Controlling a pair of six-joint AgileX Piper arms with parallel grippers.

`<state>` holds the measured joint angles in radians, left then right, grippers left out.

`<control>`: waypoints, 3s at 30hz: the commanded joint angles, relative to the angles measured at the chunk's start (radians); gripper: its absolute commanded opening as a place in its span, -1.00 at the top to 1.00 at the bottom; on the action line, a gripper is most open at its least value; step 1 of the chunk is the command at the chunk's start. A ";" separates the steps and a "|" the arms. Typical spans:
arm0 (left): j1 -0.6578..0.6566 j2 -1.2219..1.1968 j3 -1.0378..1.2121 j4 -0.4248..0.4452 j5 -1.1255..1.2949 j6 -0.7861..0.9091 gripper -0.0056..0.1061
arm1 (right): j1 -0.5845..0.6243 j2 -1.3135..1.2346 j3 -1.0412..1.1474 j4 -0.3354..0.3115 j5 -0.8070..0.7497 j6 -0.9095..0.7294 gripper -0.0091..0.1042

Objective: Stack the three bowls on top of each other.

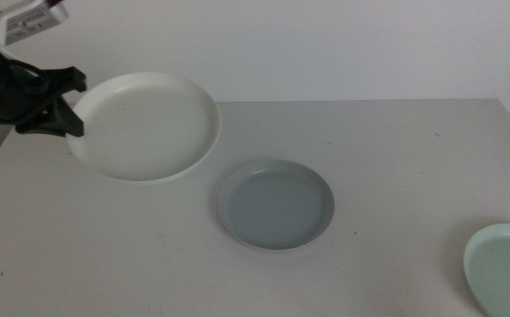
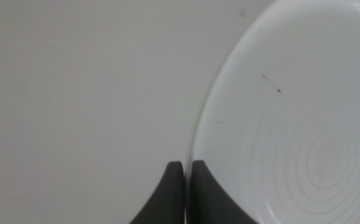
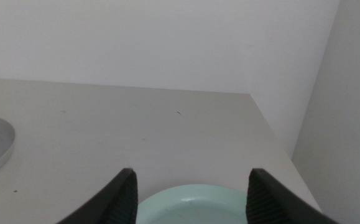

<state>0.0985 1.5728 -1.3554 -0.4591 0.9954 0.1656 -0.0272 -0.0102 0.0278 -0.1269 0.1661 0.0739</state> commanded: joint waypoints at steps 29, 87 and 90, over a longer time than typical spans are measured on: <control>-0.449 0.295 -0.025 -0.081 -0.386 -0.166 0.90 | 0.002 -0.027 -0.006 -0.014 -0.082 -0.005 0.04; -0.448 -0.507 -0.011 0.122 0.064 0.113 -0.99 | 0.002 -0.027 -0.006 -0.014 -0.082 -0.005 0.04; -0.448 -0.583 0.035 0.124 0.056 0.110 -0.99 | 0.002 -0.027 -0.006 -0.014 -0.082 -0.005 0.04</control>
<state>-0.3447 1.0416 -1.3134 -0.3159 1.0938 0.2912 -0.0272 -0.0102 0.0278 -0.1269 0.1661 0.0739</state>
